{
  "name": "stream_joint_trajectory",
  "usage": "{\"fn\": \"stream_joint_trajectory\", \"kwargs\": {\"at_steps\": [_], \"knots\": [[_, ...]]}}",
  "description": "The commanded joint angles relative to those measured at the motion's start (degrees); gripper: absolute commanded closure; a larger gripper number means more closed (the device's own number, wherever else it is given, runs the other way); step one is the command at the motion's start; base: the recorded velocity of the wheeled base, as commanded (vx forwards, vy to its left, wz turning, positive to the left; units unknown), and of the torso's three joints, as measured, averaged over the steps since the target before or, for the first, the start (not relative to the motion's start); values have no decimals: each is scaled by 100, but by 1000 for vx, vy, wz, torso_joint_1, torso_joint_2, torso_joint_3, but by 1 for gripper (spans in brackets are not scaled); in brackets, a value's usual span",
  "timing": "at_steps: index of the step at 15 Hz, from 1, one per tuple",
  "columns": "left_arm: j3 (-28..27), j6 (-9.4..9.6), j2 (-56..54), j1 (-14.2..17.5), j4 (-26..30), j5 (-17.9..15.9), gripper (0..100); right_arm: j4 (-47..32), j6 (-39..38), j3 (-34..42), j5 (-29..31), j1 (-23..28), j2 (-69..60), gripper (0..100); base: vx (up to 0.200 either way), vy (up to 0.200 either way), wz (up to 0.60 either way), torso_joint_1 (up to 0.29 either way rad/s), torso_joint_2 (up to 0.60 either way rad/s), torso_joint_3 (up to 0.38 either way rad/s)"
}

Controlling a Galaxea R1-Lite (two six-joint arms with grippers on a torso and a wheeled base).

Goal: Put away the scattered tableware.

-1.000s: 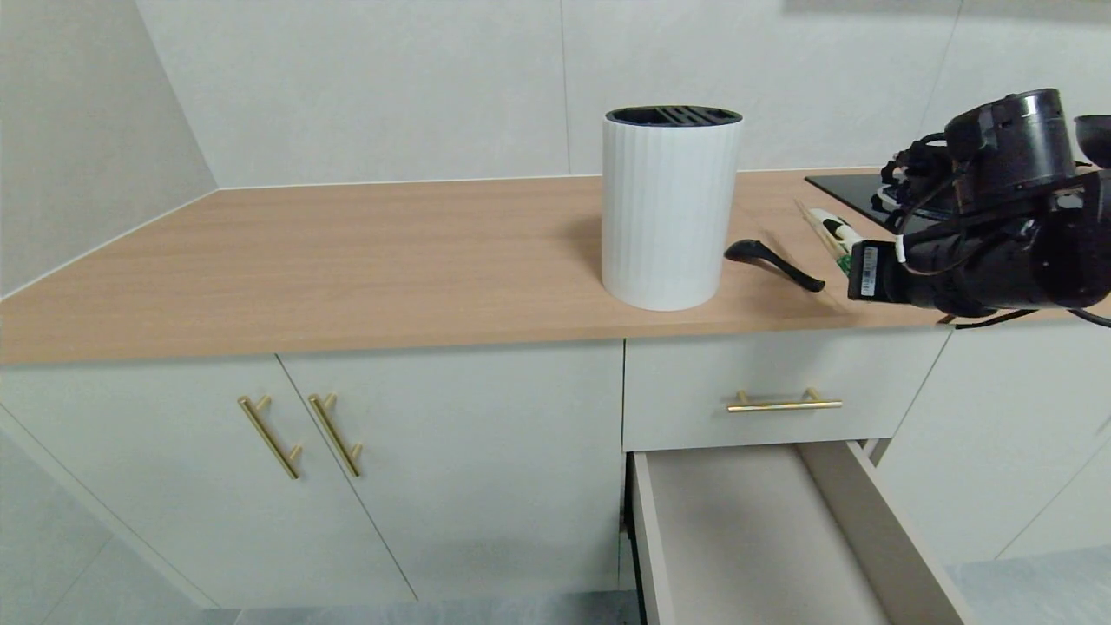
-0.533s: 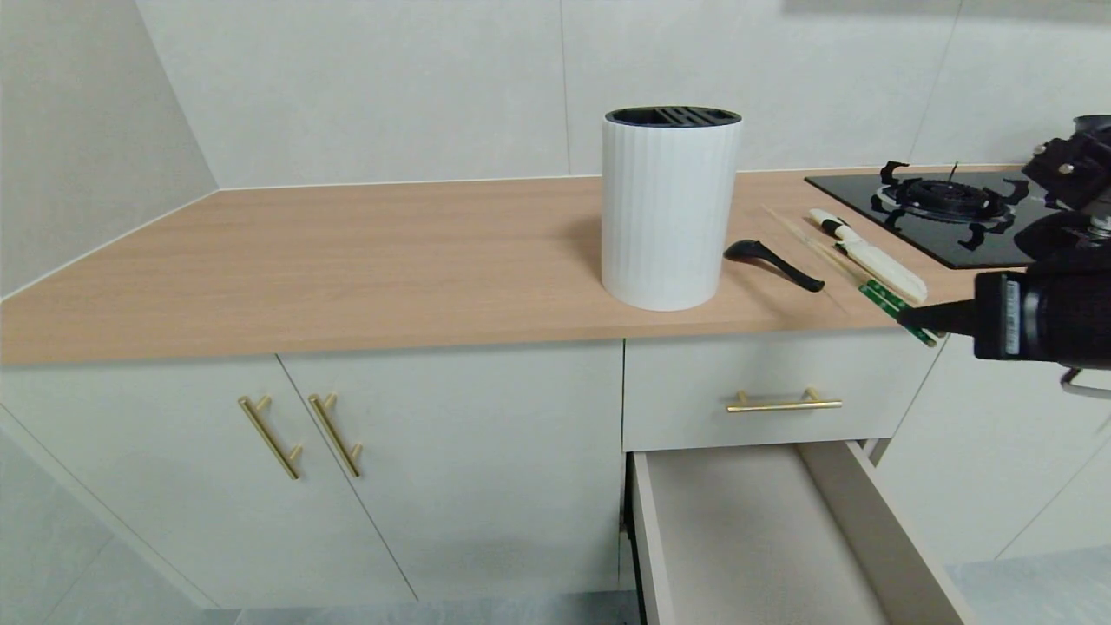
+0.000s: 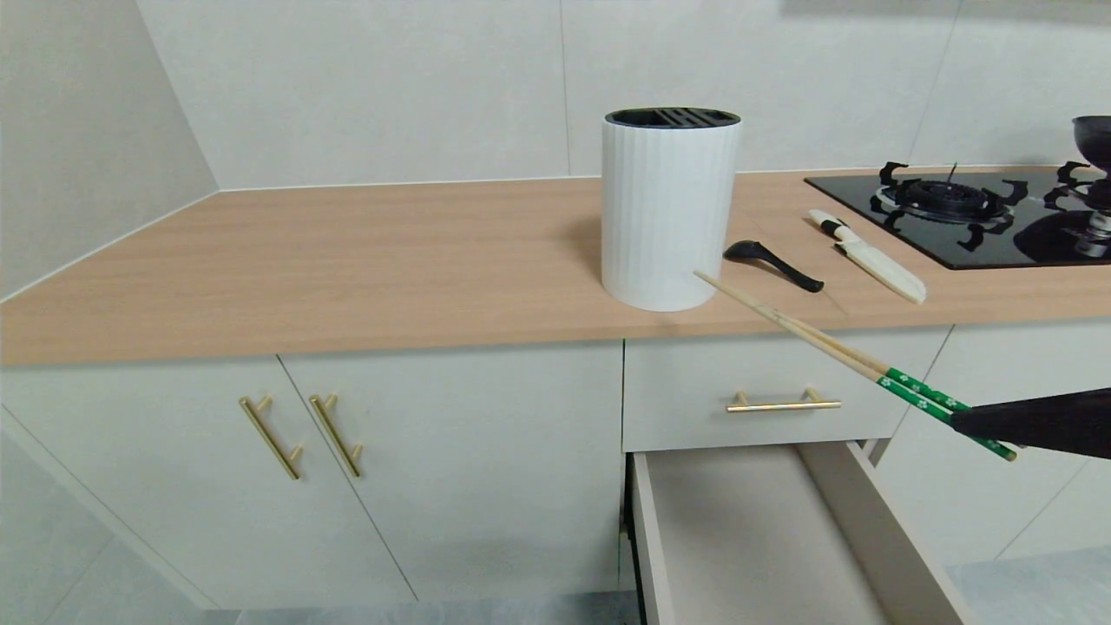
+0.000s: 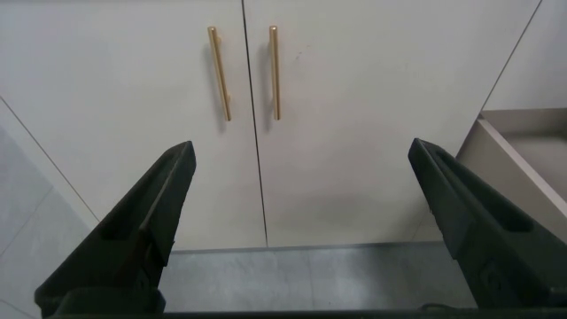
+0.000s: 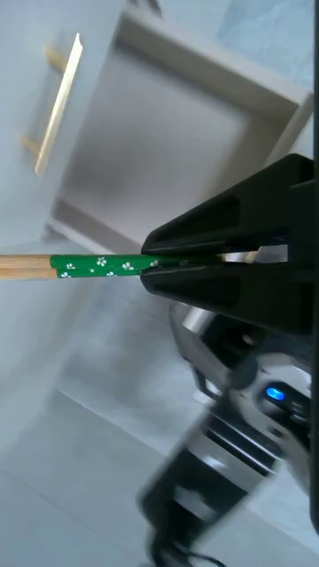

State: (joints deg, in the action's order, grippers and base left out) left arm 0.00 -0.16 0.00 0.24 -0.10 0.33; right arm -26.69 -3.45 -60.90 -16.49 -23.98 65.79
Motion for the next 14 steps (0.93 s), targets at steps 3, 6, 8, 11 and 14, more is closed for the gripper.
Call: {"fn": "stream_joint_trajectory", "kwargs": {"at_steps": [3,6,8,11,14], "knots": [[0,-2,9,2,-8,2,0,-3,2,79,-3,-142,250,100,0,0,0,0,0,0],[0,-2,9,2,-8,2,0,-3,2,87,-3,-142,426,100,0,0,0,-17,40,30],[0,-2,9,2,-8,2,0,-3,2,105,-3,-142,531,100,0,0,0,-124,322,205],[0,-2,9,2,-8,2,0,23,11,158,-3,-142,575,100,0,0,0,-155,435,274],[0,-2,9,2,1,2,0,14,11,167,-3,-151,619,100,0,0,0,-141,458,308]]}}
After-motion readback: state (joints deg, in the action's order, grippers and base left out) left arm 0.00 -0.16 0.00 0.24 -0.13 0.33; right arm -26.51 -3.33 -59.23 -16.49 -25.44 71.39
